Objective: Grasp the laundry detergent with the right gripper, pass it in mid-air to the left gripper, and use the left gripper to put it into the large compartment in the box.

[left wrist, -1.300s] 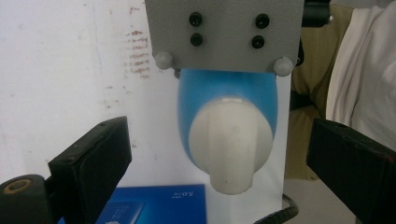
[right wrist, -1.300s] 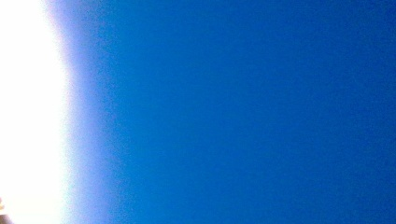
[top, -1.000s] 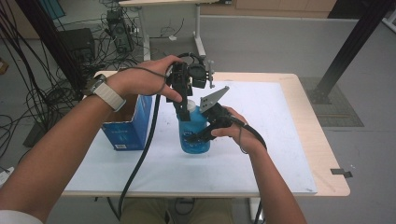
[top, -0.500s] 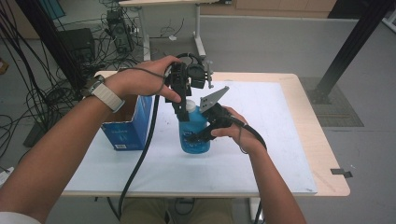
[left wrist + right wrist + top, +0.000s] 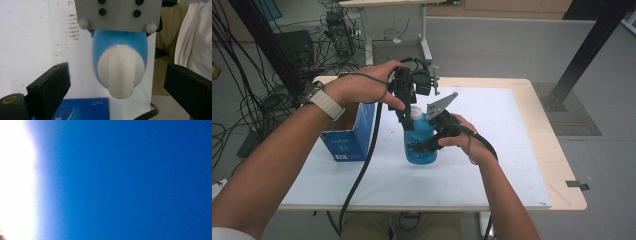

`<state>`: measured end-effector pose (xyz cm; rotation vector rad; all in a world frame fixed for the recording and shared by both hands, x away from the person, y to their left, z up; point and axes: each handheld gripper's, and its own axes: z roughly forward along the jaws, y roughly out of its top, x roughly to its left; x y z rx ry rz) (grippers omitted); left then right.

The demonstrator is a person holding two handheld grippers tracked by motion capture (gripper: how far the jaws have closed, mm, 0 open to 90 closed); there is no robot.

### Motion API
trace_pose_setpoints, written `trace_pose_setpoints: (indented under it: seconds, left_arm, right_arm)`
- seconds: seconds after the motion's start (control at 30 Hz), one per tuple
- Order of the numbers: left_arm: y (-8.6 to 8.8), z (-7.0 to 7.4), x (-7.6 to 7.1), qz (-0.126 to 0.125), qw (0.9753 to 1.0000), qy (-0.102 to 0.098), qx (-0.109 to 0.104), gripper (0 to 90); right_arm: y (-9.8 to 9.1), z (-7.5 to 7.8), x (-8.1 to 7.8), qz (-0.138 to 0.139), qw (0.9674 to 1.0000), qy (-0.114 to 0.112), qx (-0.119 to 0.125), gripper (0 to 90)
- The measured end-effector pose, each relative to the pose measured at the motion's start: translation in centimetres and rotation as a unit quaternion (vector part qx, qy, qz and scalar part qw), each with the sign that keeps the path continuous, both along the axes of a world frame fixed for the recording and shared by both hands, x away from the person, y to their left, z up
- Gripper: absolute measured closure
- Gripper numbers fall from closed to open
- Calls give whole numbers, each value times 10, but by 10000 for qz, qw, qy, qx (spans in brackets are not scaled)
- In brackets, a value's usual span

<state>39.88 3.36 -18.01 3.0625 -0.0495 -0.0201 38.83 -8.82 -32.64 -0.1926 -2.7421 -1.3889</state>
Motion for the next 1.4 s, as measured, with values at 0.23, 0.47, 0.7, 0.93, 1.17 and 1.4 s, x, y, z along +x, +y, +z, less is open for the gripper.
trace_pose_setpoints:
  seconds: [0.23,0.47,0.7,0.93,1.17,1.4]
  left_arm:
    - [1,-1,0,14,10000,7,-22,73]
    - [1,0,0,20,10000,-1,-4,74]
    - [2,0,0,25,10000,3,-2,74]
    - [1,-1,0,15,10000,14,-4,73]
    - [1,-1,0,8,10000,11,3,74]
    - [2,-2,0,22,10000,14,5,74]
  right_arm:
    - [-1,0,0,-19,10000,-2,-8,432]
    - [-1,0,0,-13,10000,-17,-5,432]
    - [-1,1,0,-22,10000,-6,9,432]
    - [-1,0,0,-22,10000,-15,2,432]
    - [-1,0,0,-25,10000,6,15,432]
    - [-1,0,1,-21,10000,-5,-8,432]
